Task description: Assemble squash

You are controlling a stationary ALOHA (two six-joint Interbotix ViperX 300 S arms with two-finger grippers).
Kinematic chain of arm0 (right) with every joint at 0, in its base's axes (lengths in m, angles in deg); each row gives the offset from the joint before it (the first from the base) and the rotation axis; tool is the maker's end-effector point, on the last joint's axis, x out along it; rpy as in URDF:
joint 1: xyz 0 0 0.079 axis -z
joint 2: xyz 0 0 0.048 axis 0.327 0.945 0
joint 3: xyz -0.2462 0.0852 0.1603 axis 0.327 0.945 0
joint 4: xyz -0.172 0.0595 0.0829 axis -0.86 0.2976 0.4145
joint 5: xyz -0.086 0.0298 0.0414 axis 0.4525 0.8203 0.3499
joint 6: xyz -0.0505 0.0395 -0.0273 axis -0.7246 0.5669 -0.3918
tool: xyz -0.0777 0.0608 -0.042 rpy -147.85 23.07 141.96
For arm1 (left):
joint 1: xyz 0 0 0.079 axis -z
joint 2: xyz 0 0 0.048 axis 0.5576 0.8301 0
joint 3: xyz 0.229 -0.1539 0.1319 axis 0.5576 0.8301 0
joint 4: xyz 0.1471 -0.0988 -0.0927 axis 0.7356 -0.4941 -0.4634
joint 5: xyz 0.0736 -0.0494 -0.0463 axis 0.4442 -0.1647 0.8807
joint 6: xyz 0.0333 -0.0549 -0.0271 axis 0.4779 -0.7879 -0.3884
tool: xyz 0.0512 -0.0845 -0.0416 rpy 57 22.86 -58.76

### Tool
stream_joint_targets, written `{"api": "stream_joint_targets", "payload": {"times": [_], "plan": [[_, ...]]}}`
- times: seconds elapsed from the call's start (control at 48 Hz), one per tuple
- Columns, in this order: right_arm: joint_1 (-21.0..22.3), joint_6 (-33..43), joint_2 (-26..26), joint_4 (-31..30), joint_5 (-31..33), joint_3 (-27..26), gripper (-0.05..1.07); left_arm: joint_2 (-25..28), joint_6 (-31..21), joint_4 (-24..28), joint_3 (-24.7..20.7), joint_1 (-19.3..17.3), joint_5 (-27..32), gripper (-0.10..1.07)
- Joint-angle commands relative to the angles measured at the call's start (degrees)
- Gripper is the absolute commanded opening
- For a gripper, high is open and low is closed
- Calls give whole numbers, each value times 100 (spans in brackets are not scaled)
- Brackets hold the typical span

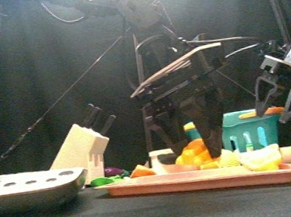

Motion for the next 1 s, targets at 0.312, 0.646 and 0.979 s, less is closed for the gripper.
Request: {"api": "stream_joint_targets", "payload": {"times": [0.312, 0.646, 0.979], "plan": [[18, -18, -9, 70, 9, 0, 104, -167, -334, -88, -123, -79, -1178, 79], [26, -9, -26, 70, 9, 9, 104, -53, -396, -88, -158, -352, -1521, 79], [18, -9, -18, 70, 9, 18, 104, 70, -413, -396, -193, -466, -2004, 79]]}}
